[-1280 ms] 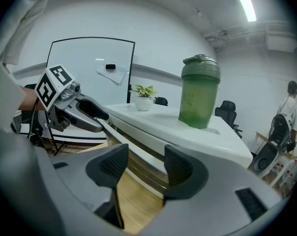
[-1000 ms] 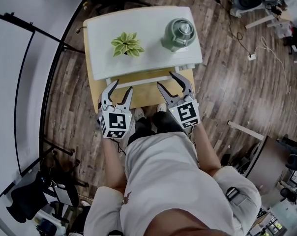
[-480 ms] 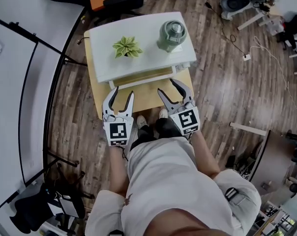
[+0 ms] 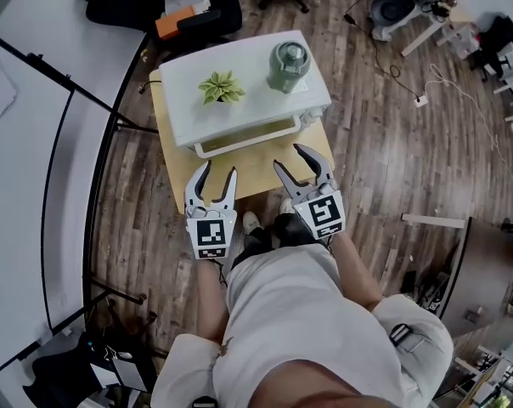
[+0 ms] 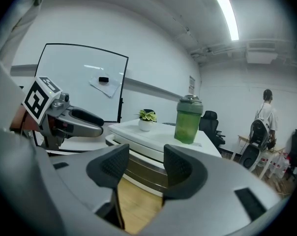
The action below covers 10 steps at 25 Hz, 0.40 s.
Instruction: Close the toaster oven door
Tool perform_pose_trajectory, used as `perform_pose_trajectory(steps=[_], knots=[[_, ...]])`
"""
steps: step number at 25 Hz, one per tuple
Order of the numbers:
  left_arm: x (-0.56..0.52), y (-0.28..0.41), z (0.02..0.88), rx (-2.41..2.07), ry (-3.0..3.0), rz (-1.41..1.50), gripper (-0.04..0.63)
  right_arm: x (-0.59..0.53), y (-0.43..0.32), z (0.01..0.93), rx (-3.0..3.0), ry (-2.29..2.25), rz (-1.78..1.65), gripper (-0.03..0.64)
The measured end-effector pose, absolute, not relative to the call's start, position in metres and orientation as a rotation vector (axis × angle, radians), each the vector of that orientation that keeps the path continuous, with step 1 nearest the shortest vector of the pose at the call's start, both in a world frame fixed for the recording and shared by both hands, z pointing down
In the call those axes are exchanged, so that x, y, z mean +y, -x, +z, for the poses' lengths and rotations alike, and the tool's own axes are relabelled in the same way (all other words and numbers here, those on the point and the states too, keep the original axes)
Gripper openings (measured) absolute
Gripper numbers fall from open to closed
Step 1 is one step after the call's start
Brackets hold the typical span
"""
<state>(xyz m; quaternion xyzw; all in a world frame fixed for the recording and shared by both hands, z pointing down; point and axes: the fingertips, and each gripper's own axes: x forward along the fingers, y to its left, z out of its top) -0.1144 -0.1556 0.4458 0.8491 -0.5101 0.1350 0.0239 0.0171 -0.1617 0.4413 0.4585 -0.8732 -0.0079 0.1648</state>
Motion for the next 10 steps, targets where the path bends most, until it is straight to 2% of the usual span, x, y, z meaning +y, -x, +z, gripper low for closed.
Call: perform_pose_trajectory(steps=[10], knots=[[-0.150, 0.103, 0.437, -1.588, -2.623, 0.419, 0.199, -0.158, -0.026, 0.429, -2.495, -1.303, -0.047, 0.215]])
